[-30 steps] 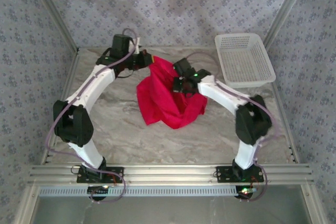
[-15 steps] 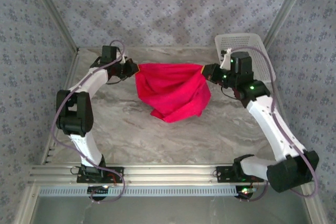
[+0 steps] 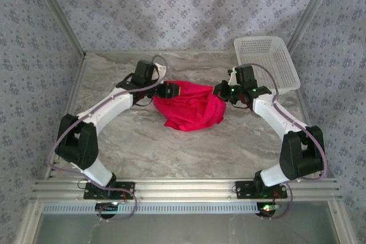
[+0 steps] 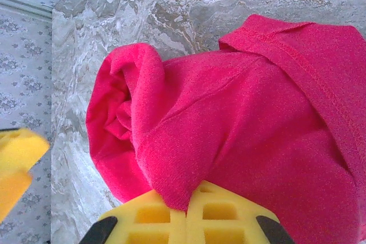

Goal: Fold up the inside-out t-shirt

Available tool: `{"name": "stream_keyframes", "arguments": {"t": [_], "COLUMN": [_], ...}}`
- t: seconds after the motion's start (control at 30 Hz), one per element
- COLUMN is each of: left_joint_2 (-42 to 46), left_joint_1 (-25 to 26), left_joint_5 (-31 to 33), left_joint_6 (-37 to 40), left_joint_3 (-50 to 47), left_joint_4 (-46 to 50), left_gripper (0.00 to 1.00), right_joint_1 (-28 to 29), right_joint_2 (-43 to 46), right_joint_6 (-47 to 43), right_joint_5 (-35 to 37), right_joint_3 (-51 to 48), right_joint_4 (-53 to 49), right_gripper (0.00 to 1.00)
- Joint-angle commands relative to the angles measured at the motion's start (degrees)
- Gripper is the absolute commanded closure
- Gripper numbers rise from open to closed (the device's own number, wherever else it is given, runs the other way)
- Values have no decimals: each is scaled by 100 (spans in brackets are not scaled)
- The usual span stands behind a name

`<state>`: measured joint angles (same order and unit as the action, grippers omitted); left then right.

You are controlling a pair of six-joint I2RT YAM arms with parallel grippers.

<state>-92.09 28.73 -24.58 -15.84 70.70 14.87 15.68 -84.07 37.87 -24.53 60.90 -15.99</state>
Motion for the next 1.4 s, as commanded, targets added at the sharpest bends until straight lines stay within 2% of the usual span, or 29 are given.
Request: {"name": "stream_keyframes", "arguments": {"t": [0.0,0.2,0.47,0.53,0.67,0.9,0.93,0.97,1.03,1.07,1.23,1.37], "left_joint_2": [-220,-1207,-1880,-2036,-2321,-2745,-2790,-2825,-2875,-2870,-2400,-1712], "left_joint_1": [246,342,440,435,440,440,441,440,411,384,247,137], "left_joint_5": [232,425,426,501,710,687,681,669,590,563,569,291], "left_joint_6": [791,1047,1293,1340,1373,1373,1377,1374,1347,1317,1161,720], "left_joint_3": [126,872,1447,1520,1709,1971,1961,1957,2029,2084,2536,2923], "left_joint_4": [93,488,755,830,902,905,872,875,930,994,1486,1791], "left_gripper": [51,60,61,60,48,48,49,55,86,98,100,100], "right_joint_1": [28,53,37,36,40,25,8,1,-30,-43,-133,-157], "right_joint_2": [150,272,362,358,330,318,311,303,285,271,225,128], "right_joint_6": [-131,-137,-131,-138,-132,-136,-131,-139,-131,-133,-132,-626], "right_joint_5": [-78,-70,-58,-69,-117,-95,-100,-104,-104,-104,120,952], "right_joint_3": [106,167,199,219,290,337,342,338,334,346,291,314], "right_joint_4": [67,-51,-151,-149,-156,-230,-230,-229,-243,-258,-439,-821], "right_gripper": [100,100,100,100,100,100,100,100,100,100,100,100]}}
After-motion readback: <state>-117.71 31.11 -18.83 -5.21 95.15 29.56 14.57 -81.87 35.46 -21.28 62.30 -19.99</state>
